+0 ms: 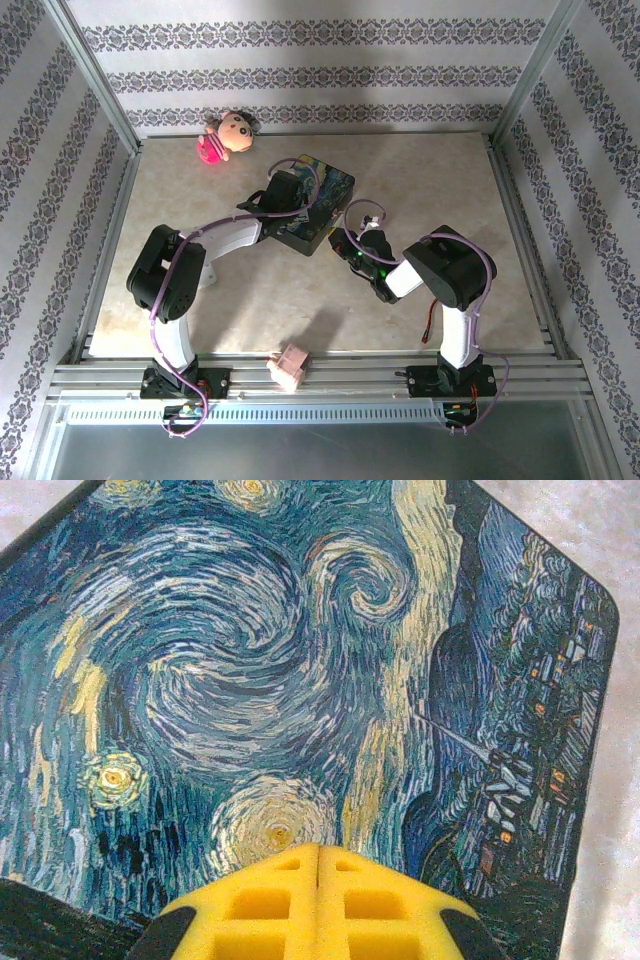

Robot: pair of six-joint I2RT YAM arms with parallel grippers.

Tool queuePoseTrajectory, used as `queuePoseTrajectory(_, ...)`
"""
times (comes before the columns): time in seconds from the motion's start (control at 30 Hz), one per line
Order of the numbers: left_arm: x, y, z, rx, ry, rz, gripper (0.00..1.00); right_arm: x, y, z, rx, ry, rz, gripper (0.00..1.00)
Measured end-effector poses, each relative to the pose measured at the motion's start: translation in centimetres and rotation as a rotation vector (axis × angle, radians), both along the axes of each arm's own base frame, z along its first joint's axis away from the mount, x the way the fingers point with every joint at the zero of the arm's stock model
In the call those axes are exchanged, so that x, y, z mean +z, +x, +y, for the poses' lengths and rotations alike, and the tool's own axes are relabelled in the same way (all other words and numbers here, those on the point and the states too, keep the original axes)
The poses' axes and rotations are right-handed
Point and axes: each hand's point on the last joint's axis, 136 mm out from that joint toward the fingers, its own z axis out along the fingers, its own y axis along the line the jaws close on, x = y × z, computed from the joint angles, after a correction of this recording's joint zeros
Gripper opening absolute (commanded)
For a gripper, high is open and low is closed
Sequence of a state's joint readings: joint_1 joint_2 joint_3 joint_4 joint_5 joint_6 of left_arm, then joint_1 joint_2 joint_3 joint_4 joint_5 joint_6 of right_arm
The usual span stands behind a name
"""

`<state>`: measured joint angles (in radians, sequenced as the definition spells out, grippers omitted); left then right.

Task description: Unlock the padlock with the key

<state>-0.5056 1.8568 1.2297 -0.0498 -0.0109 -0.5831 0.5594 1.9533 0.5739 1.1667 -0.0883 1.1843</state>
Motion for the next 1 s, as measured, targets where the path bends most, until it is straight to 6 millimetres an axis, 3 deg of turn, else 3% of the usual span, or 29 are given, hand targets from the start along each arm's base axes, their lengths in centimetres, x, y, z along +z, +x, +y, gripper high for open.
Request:
queuePoseTrajectory(0.67,0.0,0.0,0.1,0.0,0.015,-0.003,0.0,-0.2,0.4,-0.2,0.016,0.051,-0.018,0.08)
queuePoseTrajectory(1.0,0.0,0.0,0.2,0.002,0.023,-0.005,0.0,0.4,2.7,-0.6,-0.014,0.072,-0.05,0.05)
